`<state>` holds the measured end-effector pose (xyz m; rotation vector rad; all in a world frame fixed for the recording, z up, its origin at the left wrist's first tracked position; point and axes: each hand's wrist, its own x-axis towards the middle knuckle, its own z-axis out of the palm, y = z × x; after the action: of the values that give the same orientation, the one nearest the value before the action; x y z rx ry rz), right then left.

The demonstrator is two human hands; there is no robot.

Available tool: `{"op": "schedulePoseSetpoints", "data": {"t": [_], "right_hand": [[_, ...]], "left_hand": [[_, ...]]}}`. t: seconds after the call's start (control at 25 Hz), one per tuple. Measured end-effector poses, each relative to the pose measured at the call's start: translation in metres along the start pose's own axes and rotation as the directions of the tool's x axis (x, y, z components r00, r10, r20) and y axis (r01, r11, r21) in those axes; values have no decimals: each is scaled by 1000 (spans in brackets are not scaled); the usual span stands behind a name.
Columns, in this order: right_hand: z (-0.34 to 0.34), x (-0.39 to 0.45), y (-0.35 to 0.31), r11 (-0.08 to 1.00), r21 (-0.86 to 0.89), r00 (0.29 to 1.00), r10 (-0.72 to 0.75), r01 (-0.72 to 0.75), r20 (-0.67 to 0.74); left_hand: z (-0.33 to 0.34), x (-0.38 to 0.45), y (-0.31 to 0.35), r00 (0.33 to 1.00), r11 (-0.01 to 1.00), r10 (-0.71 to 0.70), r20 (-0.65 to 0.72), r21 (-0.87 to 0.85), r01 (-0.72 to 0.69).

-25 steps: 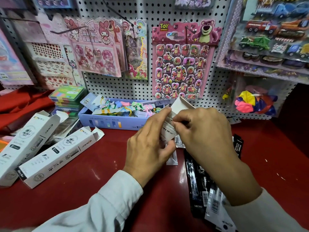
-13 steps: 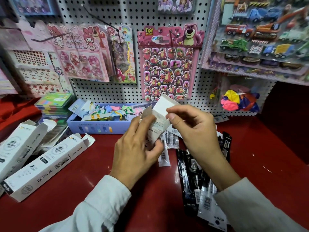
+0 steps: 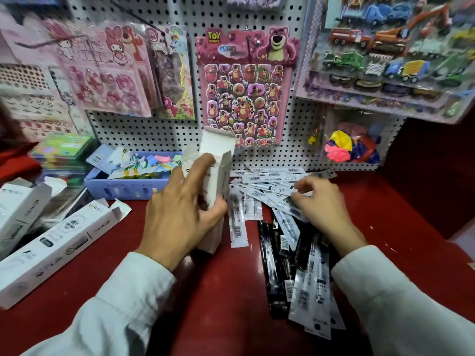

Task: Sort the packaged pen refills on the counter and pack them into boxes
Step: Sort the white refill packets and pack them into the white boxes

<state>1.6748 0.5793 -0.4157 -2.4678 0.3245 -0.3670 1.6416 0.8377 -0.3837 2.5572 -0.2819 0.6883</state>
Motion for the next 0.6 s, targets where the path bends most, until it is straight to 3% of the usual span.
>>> {"op": "schedulePoseSetpoints", "data": {"t": [0.12, 0.2, 0.32, 0.4, 0.48, 0.56, 0.6], "right_hand": [[26, -1, -5, 911, -383, 969, -65, 155, 238], [42, -2, -9, 823, -519, 962, -111, 230, 249], [47, -2, -13, 817, -516, 966, -223, 257, 128], [41, 1, -15, 886, -385, 966, -236, 258, 102], [33, 3, -18, 967, -134, 964, -191, 217, 182], [29, 1, -17, 983, 29, 955, -182, 180, 235], [29, -1, -15, 984, 54, 956, -179, 171, 234]], "left_hand": [[-5, 1, -4, 998, 997, -34, -52, -67, 30], [-7, 2, -5, 995, 997, -59, -78, -49, 55], [-12, 5, -11, 989, 987, -46, -138, 147, 66], [-14, 11, -22, 992, 956, -17, -128, 288, 54], [-10, 21, -39, 992, 931, -73, 101, 363, 32], [4, 25, -56, 893, 930, -151, 423, 368, -17], [12, 23, -60, 836, 922, -195, 513, 387, -22]]}}
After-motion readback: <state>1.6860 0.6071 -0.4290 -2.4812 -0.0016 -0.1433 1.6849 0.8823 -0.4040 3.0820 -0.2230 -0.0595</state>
